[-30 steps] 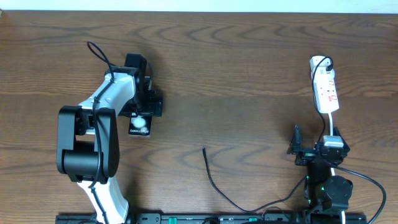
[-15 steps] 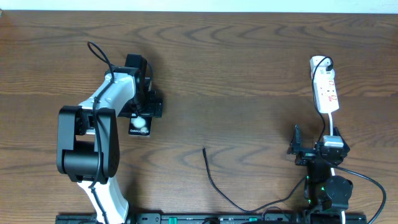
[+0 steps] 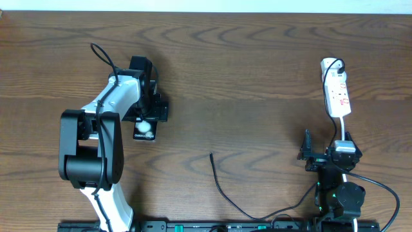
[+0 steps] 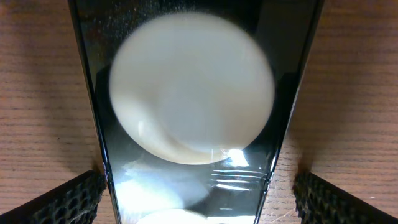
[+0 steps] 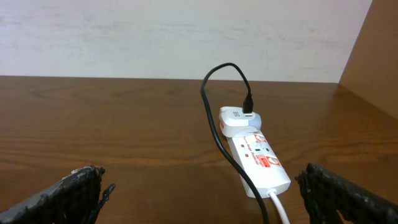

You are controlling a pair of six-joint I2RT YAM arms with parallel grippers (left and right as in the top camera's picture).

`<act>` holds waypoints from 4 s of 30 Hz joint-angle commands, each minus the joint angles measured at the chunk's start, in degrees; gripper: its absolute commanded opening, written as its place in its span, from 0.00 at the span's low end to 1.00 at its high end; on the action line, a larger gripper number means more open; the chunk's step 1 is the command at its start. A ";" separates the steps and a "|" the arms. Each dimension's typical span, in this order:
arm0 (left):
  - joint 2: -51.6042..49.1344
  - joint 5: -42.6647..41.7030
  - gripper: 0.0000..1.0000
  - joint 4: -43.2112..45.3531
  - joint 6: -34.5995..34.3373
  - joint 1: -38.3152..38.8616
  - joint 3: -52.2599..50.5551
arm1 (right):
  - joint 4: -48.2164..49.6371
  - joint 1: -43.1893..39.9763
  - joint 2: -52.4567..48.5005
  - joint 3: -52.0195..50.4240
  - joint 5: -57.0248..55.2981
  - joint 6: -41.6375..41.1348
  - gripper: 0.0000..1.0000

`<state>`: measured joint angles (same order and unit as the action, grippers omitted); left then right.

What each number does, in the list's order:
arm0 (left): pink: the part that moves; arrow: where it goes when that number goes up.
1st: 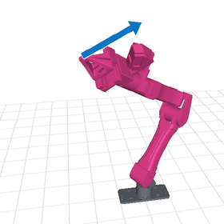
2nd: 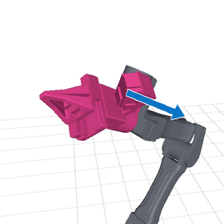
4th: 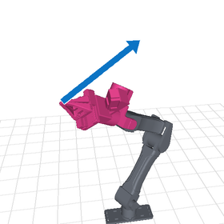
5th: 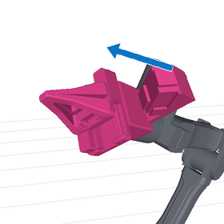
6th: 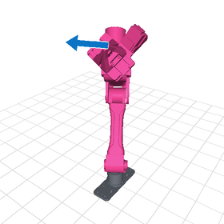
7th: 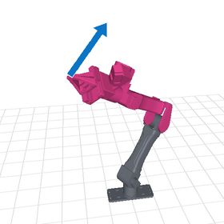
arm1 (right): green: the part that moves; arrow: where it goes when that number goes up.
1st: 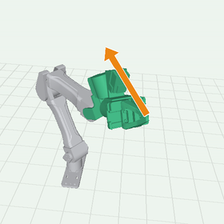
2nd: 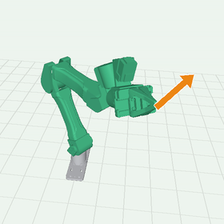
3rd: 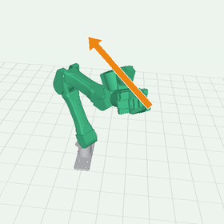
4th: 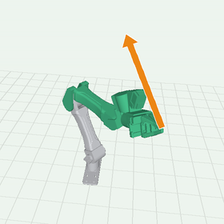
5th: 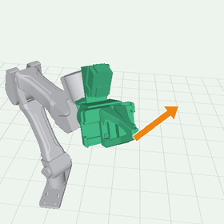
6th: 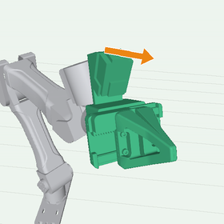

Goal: Plug charger to phone and switch on socket
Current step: 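Close the left gripper on the phone's long sides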

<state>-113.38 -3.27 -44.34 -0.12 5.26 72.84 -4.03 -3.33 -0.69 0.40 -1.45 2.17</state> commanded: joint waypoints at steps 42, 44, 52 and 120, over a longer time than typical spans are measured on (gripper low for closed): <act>-2.43 2.64 0.88 1.38 0.57 -0.04 -1.44 | -0.24 -0.33 0.31 -0.09 0.15 0.46 0.99; -2.43 2.64 0.87 1.38 0.55 -0.04 -1.44 | -0.24 -0.33 0.31 -0.09 0.15 0.46 0.99; -2.43 2.64 0.83 1.38 0.55 -0.04 -1.44 | -0.24 -0.33 0.31 -0.09 0.15 0.46 0.99; -1.27 2.64 0.08 -1.22 2.49 -0.04 1.79 | -0.24 -0.33 0.31 -0.09 0.15 0.46 0.99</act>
<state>-113.38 -2.98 -43.97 0.95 5.37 73.25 -4.03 -3.33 -0.69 0.40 -1.45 2.17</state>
